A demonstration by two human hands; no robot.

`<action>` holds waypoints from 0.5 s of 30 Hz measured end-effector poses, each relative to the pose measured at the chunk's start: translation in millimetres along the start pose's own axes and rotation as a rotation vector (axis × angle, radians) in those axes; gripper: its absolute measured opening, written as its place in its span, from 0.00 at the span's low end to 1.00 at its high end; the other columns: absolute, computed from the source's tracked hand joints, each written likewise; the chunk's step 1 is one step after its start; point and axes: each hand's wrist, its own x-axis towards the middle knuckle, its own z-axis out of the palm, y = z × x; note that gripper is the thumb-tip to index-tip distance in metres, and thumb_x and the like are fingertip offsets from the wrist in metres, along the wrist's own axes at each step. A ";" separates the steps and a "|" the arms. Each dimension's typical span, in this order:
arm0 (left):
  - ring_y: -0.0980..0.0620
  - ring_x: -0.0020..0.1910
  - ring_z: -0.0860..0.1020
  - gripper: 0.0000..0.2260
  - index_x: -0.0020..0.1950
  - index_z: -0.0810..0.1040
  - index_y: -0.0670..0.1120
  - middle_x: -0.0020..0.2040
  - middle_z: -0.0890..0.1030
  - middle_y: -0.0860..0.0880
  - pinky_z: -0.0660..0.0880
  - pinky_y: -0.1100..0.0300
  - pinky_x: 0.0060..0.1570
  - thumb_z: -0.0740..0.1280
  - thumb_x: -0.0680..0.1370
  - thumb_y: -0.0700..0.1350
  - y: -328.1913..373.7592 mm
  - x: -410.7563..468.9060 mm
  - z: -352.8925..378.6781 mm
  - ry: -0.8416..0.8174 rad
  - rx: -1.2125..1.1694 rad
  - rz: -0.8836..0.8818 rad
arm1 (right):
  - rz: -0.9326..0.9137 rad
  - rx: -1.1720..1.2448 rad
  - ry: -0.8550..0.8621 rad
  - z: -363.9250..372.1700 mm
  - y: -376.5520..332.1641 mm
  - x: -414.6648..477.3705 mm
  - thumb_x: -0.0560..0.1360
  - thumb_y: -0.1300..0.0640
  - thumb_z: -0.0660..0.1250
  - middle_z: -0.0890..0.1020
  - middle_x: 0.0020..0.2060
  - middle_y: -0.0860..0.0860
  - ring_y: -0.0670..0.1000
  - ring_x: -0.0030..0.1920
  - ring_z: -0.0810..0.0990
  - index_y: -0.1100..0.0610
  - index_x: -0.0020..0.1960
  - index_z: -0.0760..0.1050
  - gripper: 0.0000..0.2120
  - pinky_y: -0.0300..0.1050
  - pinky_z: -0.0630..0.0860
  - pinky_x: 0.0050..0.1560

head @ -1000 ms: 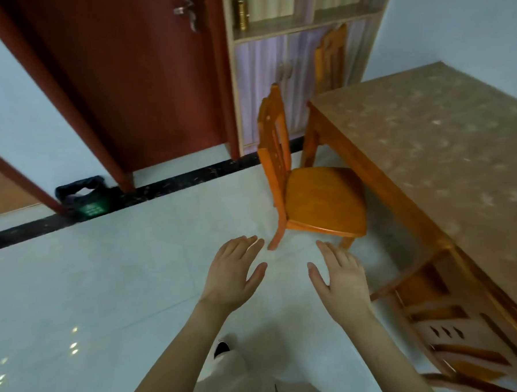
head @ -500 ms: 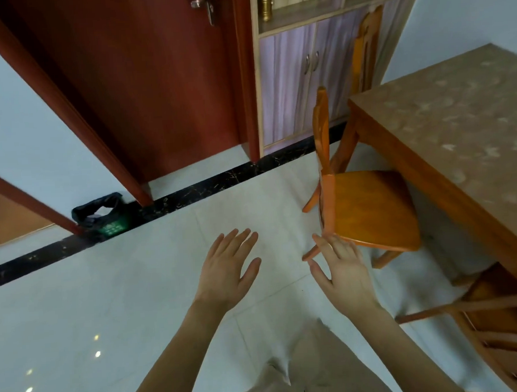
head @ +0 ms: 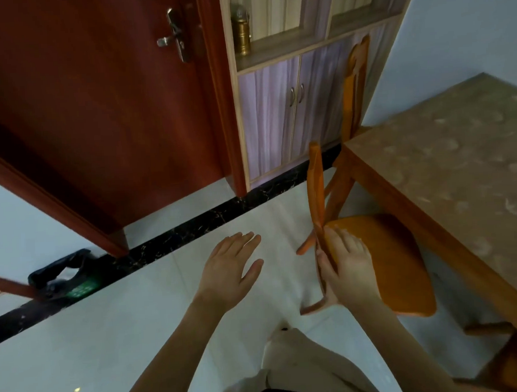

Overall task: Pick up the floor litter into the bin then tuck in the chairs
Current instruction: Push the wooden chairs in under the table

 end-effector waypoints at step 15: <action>0.52 0.69 0.67 0.24 0.72 0.70 0.48 0.69 0.73 0.51 0.61 0.57 0.69 0.55 0.80 0.57 -24.1 262.6 15.4 -0.139 -0.088 0.459 | 0.274 -0.036 0.148 6.4 11.7 144.9 0.81 0.41 0.52 0.71 0.72 0.53 0.56 0.73 0.66 0.52 0.74 0.66 0.26 0.58 0.63 0.73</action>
